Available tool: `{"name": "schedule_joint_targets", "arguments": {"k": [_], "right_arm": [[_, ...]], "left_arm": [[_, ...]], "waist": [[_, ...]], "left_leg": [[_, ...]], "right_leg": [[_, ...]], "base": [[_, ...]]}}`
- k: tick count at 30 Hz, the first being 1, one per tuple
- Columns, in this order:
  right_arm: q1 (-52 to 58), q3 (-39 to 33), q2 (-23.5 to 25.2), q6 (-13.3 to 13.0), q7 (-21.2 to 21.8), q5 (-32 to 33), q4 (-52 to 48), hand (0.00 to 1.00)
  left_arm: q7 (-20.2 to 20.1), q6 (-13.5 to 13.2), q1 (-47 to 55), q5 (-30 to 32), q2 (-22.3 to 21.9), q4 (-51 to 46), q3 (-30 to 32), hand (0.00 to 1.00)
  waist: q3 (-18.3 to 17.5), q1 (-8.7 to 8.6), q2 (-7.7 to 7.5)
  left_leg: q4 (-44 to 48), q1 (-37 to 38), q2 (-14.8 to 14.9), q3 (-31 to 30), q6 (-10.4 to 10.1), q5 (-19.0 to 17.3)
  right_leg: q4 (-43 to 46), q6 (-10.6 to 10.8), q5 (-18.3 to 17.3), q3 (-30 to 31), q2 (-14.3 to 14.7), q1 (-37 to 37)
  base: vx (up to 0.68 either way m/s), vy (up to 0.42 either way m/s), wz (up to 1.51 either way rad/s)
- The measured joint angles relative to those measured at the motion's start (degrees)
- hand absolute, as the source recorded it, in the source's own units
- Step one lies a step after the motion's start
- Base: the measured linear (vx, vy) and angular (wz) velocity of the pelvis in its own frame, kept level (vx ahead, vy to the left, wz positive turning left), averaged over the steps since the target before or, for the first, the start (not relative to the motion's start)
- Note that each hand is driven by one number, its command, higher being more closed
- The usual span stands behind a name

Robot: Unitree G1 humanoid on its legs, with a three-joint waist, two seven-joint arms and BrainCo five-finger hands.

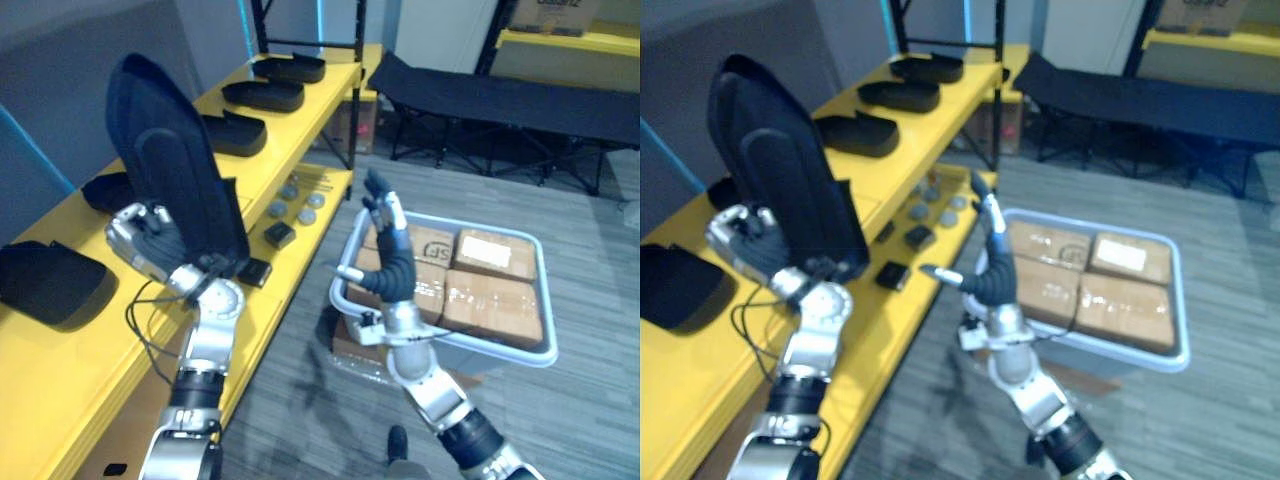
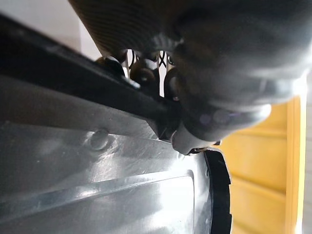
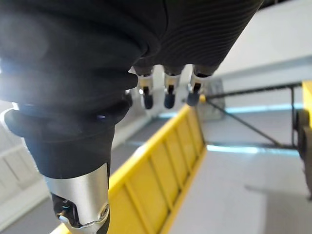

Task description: Walk over and take plastic housings, then place them on the shelf

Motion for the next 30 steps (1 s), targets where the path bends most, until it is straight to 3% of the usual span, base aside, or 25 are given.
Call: {"name": "schedule_joint_targets", "arguments": {"k": [4,11,17,18,23,27,30], "right_arm": [[0.1,-2.7,-0.6,0.1,0.3,0.7,0.0,0.0],[1.3,-7.6,-2.2,0.0,7.6,8.5,1.7,0.0],[1.9,-7.8,-2.5,0.4,13.8,11.9,3.1,0.0],[1.8,-7.7,-2.5,2.5,17.0,14.1,5.4,0.0],[1.5,-7.6,-2.1,2.5,17.7,14.1,6.8,0.0],[1.5,-7.6,-1.6,3.2,17.4,14.5,7.0,0.0],[1.4,-6.4,-1.5,4.7,17.5,14.4,9.4,0.0]], "left_arm": [[0.9,-4.2,0.9,-0.6,0.6,-2.8,4.2,1.0],[-2.5,-12.4,10.2,-2.8,0.6,-18.1,10.5,1.0],[-5.4,-15.0,17.2,-6.0,1.0,-22.0,15.8,1.0],[-9.1,-16.6,22.9,-7.8,3.0,-22.8,21.9,1.0],[-10.9,-18.0,25.0,-9.4,3.0,-23.4,23.1,1.0],[-15.9,-19.1,29.3,-9.4,3.0,-24.4,30.4,1.0],[-16.6,-20.4,33.9,-11.6,3.0,-24.4,35.8,1.0]], "waist": [[0.0,0.25,1.2],[-0.3,1.87,2.37],[-1.0,4.67,2.86],[-2.2,8.41,3.17],[-2.8,10.32,2.66],[-3.2,12.72,2.21],[-4.2,16.75,1.99]], "left_leg": [[0.0,-0.1,0.0,-0.4,0.0,0.0],[0.0,-0.1,-0.1,-2.9,0.1,0.0],[-0.2,-0.3,-0.1,-4.9,0.1,0.0],[-0.2,-1.8,-0.2,-7.8,0.1,0.0],[-0.1,-2.2,-0.4,-10.4,0.2,0.0],[0.6,-4.3,-0.9,-15.3,0.5,-0.1],[0.3,-4.6,-1.4,-18.6,0.3,0.2]], "right_leg": [[0.0,-0.1,-0.4,-0.4,0.0,0.1],[0.0,0.5,-0.6,-3.4,-0.5,2.2],[-0.1,0.5,-2.0,-5.4,-0.6,3.5],[0.0,1.0,-2.2,-8.6,-0.9,4.3],[0.0,1.0,-2.2,-12.1,-1.2,5.8],[-0.1,1.4,-3.3,-18.5,-1.4,8.3],[-0.1,1.8,-4.2,-22.0,-1.6,10.2]], "base": [[0.01,-0.002,0.04],[0.02,0.001,0.17],[0.02,-0.009,0.26],[0.14,-0.026,0.67],[0.06,-0.014,0.31],[0.0,-0.033,0.6],[0.03,-0.031,0.56]]}}
